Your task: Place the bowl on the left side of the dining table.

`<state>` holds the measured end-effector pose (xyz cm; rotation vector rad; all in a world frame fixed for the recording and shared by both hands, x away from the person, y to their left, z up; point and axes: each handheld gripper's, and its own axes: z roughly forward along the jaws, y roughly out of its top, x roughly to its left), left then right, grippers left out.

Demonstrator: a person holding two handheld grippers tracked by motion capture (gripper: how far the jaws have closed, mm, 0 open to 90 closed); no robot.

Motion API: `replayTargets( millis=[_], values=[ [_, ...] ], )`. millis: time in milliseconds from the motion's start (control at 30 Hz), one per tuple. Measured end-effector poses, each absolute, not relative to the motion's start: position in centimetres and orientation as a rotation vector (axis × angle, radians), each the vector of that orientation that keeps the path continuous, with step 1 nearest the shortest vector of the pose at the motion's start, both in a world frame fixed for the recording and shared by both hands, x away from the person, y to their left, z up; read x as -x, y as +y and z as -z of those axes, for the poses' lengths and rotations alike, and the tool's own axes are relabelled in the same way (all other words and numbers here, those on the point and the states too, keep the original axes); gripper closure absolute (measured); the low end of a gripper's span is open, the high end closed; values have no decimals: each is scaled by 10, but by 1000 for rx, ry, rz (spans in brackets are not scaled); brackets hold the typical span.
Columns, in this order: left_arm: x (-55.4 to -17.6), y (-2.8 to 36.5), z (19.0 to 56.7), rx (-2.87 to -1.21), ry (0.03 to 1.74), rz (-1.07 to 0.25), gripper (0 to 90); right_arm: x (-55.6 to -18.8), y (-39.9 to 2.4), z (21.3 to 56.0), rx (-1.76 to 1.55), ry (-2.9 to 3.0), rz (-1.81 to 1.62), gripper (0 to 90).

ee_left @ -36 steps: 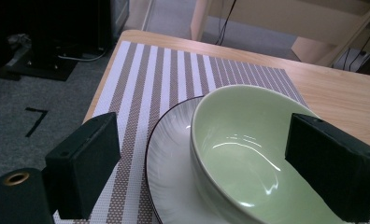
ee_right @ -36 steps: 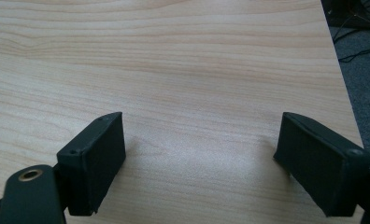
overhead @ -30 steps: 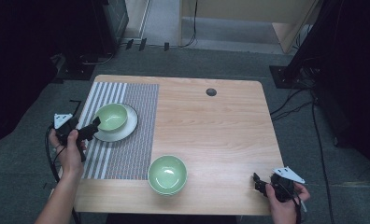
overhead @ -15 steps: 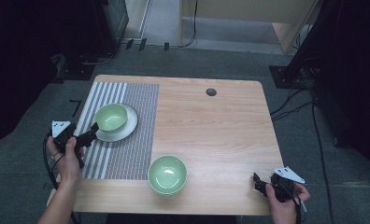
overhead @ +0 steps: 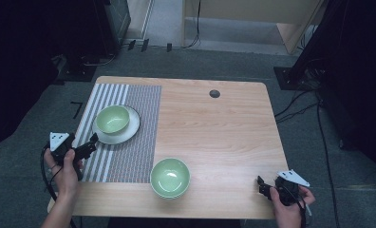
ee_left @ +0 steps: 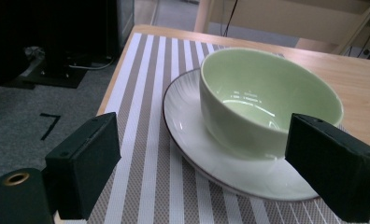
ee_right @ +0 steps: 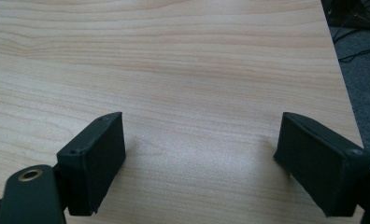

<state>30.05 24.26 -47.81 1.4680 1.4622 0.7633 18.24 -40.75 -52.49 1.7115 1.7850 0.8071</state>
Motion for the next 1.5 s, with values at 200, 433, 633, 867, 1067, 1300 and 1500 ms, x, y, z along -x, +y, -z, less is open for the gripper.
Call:
replayTargets(
  millis=[200,433,633,867,1067,1300,1500],
  values=[
    [-291,245,486,-1471,1474,-759,96,-182,-408,525,-1711,1786,-807,155],
    [-279,248,494,-1496,1473,-764,96,-182,-407,525,-1712,1785,-807,155],
    [-269,252,503,-1512,1479,-769,96,-182,-407,525,-1712,1784,-807,155],
    [-255,259,510,-1547,1484,-772,96,-182,-408,525,-1710,1786,-805,154],
    [-248,264,512,-1563,1489,-781,96,-182,-407,525,-1709,1786,-805,154],
    [-238,270,513,-1581,1492,-784,96,-182,-407,525,-1709,1785,-805,155],
    [-232,272,513,-1650,1514,-791,96,-182,-407,525,-1708,1786,-805,155]
  ],
)
